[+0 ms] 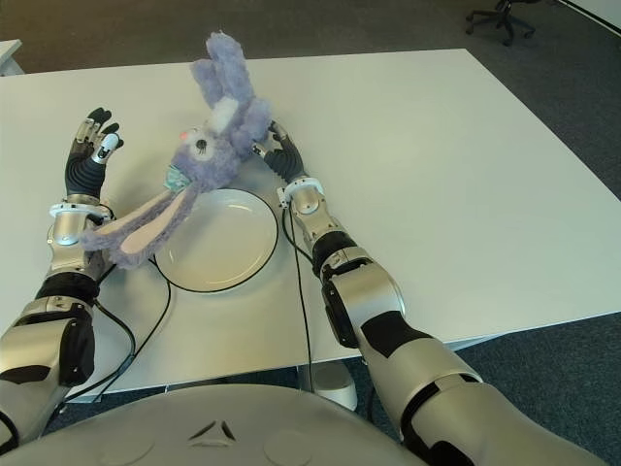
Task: Put the doll into the plate.
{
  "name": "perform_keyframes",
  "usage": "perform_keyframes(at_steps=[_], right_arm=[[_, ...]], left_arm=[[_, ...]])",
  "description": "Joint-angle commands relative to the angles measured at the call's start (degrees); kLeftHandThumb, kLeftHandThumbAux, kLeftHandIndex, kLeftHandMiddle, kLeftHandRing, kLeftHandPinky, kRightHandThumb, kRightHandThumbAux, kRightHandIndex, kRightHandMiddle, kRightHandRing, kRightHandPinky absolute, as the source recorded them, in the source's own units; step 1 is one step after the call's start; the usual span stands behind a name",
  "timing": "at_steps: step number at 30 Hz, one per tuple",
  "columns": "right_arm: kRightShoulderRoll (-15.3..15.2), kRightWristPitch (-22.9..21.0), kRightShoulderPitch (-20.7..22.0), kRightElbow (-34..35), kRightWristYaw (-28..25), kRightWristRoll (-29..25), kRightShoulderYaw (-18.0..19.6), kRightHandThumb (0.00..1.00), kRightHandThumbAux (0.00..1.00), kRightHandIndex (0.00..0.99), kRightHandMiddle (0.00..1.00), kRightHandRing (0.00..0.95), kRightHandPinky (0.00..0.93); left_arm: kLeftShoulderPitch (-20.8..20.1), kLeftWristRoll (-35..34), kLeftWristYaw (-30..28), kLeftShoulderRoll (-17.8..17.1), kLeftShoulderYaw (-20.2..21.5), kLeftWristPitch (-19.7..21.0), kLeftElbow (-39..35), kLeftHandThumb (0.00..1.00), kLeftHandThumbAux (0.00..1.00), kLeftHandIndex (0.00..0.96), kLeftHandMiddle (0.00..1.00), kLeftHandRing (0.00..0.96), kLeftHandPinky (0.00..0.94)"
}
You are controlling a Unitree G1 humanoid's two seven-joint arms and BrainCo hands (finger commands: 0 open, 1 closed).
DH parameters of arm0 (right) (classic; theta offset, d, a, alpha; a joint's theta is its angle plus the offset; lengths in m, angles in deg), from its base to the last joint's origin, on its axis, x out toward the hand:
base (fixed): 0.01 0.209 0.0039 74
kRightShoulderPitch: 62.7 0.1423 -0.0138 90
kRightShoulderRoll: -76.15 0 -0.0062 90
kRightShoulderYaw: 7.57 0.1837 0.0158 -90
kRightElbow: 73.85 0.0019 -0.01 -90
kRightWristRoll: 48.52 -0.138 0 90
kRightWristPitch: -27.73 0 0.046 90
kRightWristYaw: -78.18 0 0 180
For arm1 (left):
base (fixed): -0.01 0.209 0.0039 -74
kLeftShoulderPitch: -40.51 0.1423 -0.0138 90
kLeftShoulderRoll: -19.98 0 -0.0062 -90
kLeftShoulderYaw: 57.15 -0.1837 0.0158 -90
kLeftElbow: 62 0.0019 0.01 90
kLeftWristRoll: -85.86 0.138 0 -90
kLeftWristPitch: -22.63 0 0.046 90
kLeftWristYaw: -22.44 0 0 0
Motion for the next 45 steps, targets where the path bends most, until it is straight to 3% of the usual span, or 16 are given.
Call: perform_keyframes(at_steps=[1,6,9,10,21,22,24,28,34,45], right_arm=[[9.0,-2.7,5.1,-1.3,0.6,0.3,0.0,0.474,0.504,0.059,0.025,0.056,0.148],[9.2,-3.5,5.2,-1.3,1.5,-0.2,0.5,0.486,0.512,0.097,0.071,0.097,0.187],[9.3,-3.3,5.1,-1.0,1.8,-0.9,1.1,0.539,0.536,0.151,0.138,0.159,0.259],[9.4,-3.1,5.0,-1.0,1.9,-1.0,1.2,0.575,0.544,0.182,0.200,0.219,0.311],[9.8,-1.5,4.5,-0.5,1.9,-2.3,2.7,0.697,0.549,0.282,0.344,0.371,0.416],[9.8,-1.3,4.5,-0.5,2.2,-2.2,2.6,0.710,0.667,0.381,0.363,0.390,0.428],[9.7,-0.8,4.4,-0.5,3.0,-1.7,2.2,0.716,0.701,0.411,0.378,0.407,0.449],[9.4,-0.3,4.4,-0.7,4.8,-0.1,1.0,0.836,0.679,0.409,0.474,0.454,0.474],[9.2,-0.1,4.3,-0.9,5.7,0.7,0.4,0.838,0.681,0.386,0.506,0.538,0.559],[9.1,0.2,4.2,-0.9,4.8,-0.1,0.5,0.837,0.684,0.373,0.516,0.604,0.596]], left_arm=[[6.6,1.6,0.5,3.6,-1.4,0.7,4.0,0.000,0.443,0.000,0.068,0.084,0.112],[6.7,1.7,0.5,3.6,-1.6,1.0,3.9,0.000,0.446,0.000,0.068,0.085,0.116],[6.7,1.7,0.4,3.6,-1.8,1.2,4.0,0.000,0.448,0.000,0.066,0.085,0.112],[6.7,1.7,0.4,3.7,-1.8,1.3,4.0,0.000,0.448,0.000,0.066,0.085,0.116],[6.5,1.4,0.2,3.9,-1.7,1.9,4.2,0.000,0.452,0.000,0.074,0.090,0.113],[6.6,1.3,0.2,4.0,-1.6,1.9,4.2,0.000,0.452,0.000,0.073,0.089,0.115],[6.5,1.2,0.1,4.0,-1.6,1.9,4.3,0.000,0.453,0.000,0.072,0.088,0.111],[6.5,1.2,0.0,4.1,-1.6,1.8,4.4,0.000,0.451,0.000,0.068,0.084,0.109],[6.6,1.1,0.1,4.1,-1.5,1.8,4.5,0.000,0.448,0.000,0.070,0.086,0.119],[6.9,1.0,-0.5,4.1,-1.5,1.5,4.3,0.000,0.441,0.000,0.063,0.078,0.101]])
